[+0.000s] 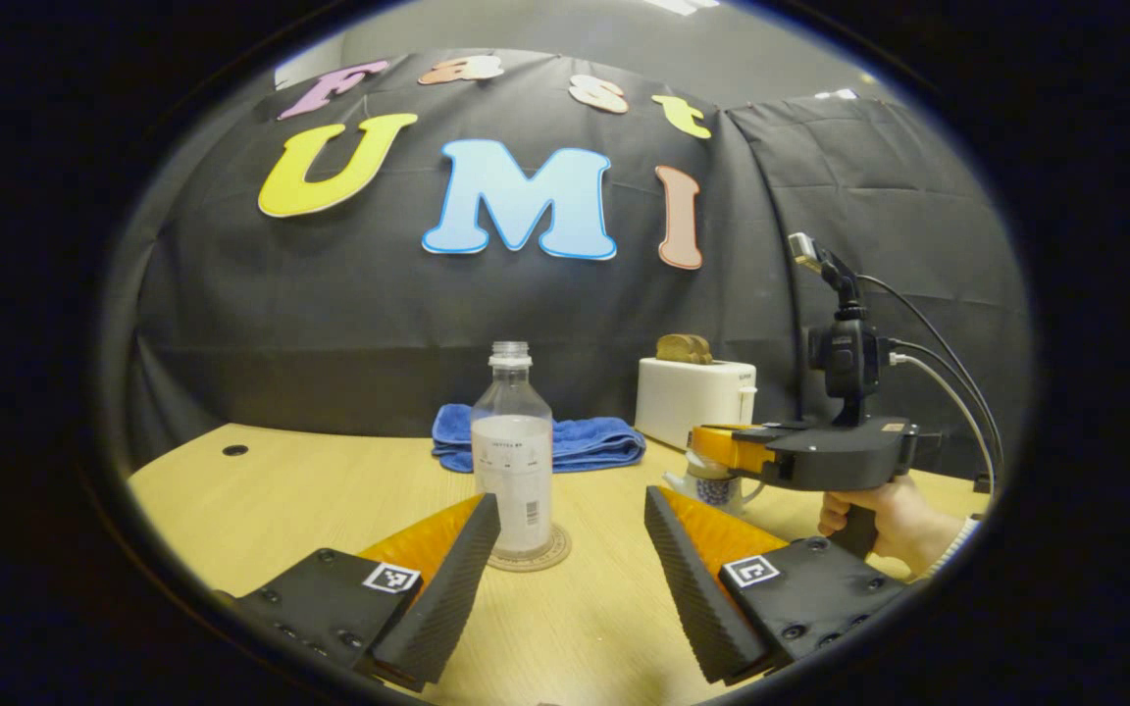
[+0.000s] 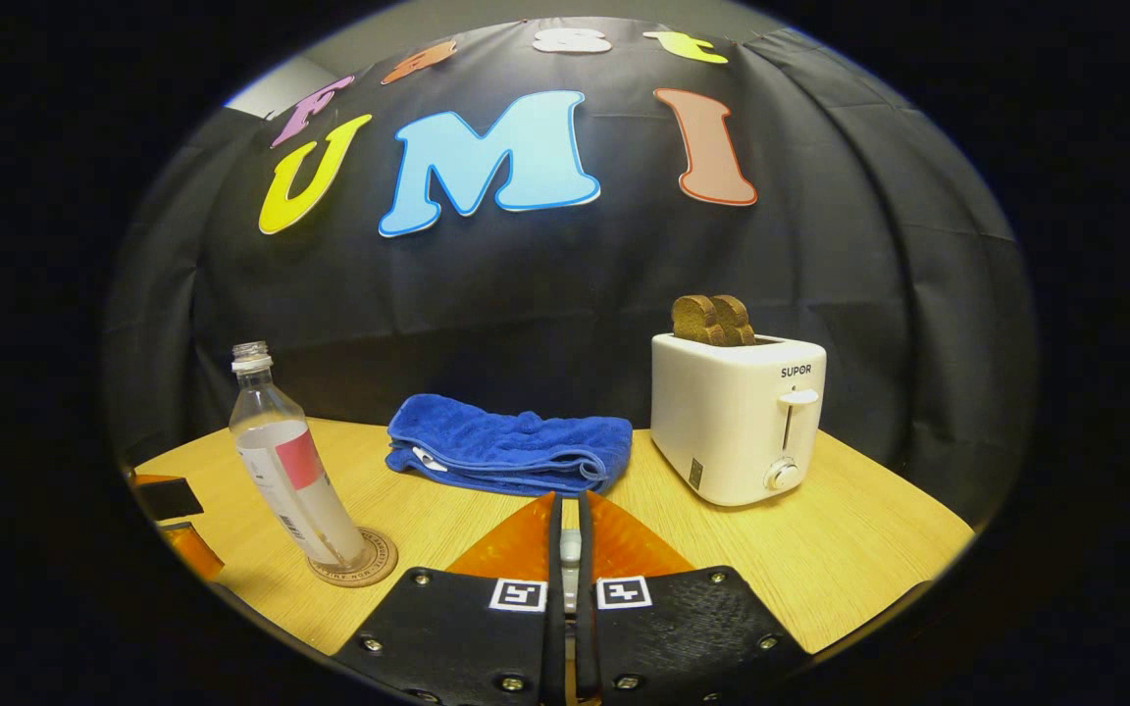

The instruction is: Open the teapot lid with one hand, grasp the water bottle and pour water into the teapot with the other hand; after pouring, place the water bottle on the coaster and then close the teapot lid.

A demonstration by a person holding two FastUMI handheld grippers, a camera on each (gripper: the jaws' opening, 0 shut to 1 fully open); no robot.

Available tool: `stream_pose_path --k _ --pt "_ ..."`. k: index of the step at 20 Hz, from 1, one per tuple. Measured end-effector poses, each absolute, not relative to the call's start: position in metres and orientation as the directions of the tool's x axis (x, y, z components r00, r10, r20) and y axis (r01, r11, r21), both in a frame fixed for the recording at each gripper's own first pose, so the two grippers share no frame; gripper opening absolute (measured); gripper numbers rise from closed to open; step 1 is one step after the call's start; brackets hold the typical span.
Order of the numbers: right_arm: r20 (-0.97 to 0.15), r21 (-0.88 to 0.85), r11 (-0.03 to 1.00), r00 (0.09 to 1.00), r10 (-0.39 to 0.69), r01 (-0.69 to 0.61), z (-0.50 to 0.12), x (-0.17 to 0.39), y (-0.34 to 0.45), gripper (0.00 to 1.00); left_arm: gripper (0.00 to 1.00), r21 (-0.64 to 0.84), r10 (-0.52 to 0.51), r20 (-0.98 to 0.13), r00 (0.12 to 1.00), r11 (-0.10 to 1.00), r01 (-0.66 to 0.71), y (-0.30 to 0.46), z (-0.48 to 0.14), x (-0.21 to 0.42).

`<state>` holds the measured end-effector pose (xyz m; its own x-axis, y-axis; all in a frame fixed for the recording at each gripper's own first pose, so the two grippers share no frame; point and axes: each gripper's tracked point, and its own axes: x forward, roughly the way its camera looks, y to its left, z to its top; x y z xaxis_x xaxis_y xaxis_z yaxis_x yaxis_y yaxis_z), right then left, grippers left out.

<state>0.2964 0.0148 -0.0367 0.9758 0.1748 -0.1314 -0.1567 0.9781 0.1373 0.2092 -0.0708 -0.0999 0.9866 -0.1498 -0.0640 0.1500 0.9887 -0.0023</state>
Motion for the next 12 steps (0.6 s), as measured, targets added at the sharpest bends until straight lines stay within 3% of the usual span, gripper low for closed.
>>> stream_pose_path --k 7,10,12 --pt "-0.166 0.113 0.982 0.972 0.166 -0.149 -0.05 0.295 0.016 0.05 1.0 0.007 -0.151 -0.057 0.987 0.988 0.152 -0.071 -0.097 0.208" --pt "-0.157 0.147 0.975 0.969 0.19 -0.167 -0.047 0.293 0.018 0.13 1.0 0.016 -0.15 -0.046 0.988 0.988 0.151 -0.072 -0.094 0.207" --pt "-0.159 0.133 0.977 0.97 0.185 -0.164 -0.043 0.285 0.019 0.25 1.0 0.034 -0.144 -0.041 0.989 0.989 0.146 -0.072 -0.093 0.206"
